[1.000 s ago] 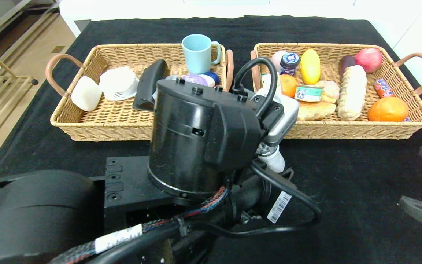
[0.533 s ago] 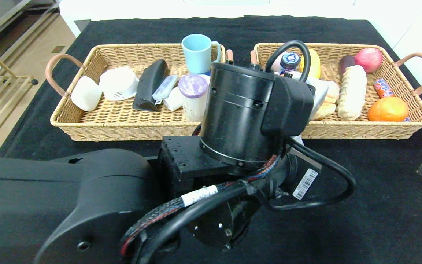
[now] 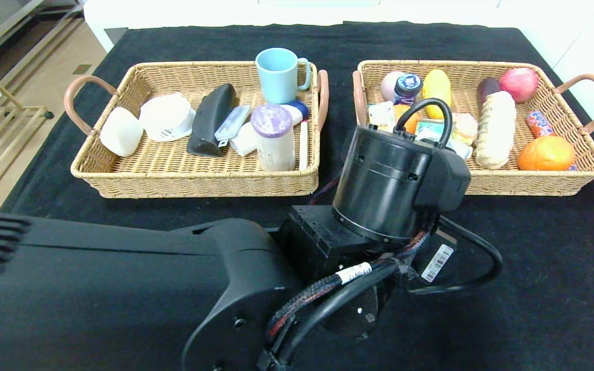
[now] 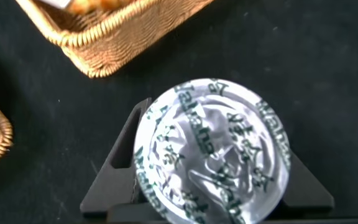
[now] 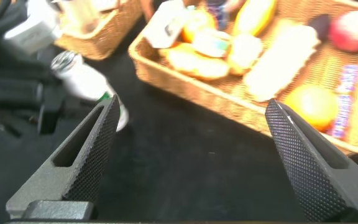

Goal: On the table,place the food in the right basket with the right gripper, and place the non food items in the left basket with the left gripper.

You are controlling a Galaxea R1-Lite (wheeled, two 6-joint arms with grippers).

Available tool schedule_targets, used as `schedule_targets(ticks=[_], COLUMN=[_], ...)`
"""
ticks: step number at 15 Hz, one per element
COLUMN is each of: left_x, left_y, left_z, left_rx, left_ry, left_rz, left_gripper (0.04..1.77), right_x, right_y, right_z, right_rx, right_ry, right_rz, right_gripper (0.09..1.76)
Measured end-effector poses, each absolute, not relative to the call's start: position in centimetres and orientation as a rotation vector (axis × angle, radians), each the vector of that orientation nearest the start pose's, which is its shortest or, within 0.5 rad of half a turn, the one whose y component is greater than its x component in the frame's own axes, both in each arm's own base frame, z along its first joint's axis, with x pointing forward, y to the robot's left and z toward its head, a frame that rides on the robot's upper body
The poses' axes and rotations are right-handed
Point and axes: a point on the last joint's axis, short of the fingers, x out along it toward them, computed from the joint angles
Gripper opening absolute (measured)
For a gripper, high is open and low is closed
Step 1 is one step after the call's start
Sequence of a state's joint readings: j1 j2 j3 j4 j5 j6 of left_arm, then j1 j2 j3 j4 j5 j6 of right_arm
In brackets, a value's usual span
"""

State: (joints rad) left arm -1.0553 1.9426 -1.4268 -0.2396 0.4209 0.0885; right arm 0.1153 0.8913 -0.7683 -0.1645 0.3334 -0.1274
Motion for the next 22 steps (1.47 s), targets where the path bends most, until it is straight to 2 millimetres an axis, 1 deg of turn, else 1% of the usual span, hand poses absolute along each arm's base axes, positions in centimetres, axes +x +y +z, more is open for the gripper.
schedule_targets(ticks=[4, 10, 12, 15, 19, 22], left_x=[20.6, 20.8, 20.8, 20.6, 19.1, 17.7], left_y=[-34.2, -34.4, -34.5, -34.4, -33.2, -31.6], left_z=[22.4, 22.1, 22.1, 22.1, 23.2, 23.8], left_rx=[0.288, 0.291, 0.288, 0.281, 0.278, 0.286], left_ry=[0.193, 0.198, 0.195, 0.203, 0.198, 0.195], left_rz=[-0.621, -0.618, -0.62, -0.622, -0.642, -0.665], left_gripper=[0.87, 0.88, 1.07, 1.28, 1.45, 1.53], right_x=[9.4, 9.3, 9.3, 9.3, 8.7, 8.8], right_y=[1.7, 1.7, 1.7, 1.6, 1.3, 1.3], right_z=[29.2, 29.2, 29.2, 29.2, 29.6, 29.4], right_rx=[-0.131, -0.131, -0.13, -0.126, -0.108, -0.106], right_ry=[-0.072, -0.071, -0.07, -0.073, -0.094, -0.082], right_rz=[0.433, 0.442, 0.459, 0.448, 0.442, 0.442], right_gripper=[1.71, 1.71, 1.71, 1.71, 1.71, 1.71])
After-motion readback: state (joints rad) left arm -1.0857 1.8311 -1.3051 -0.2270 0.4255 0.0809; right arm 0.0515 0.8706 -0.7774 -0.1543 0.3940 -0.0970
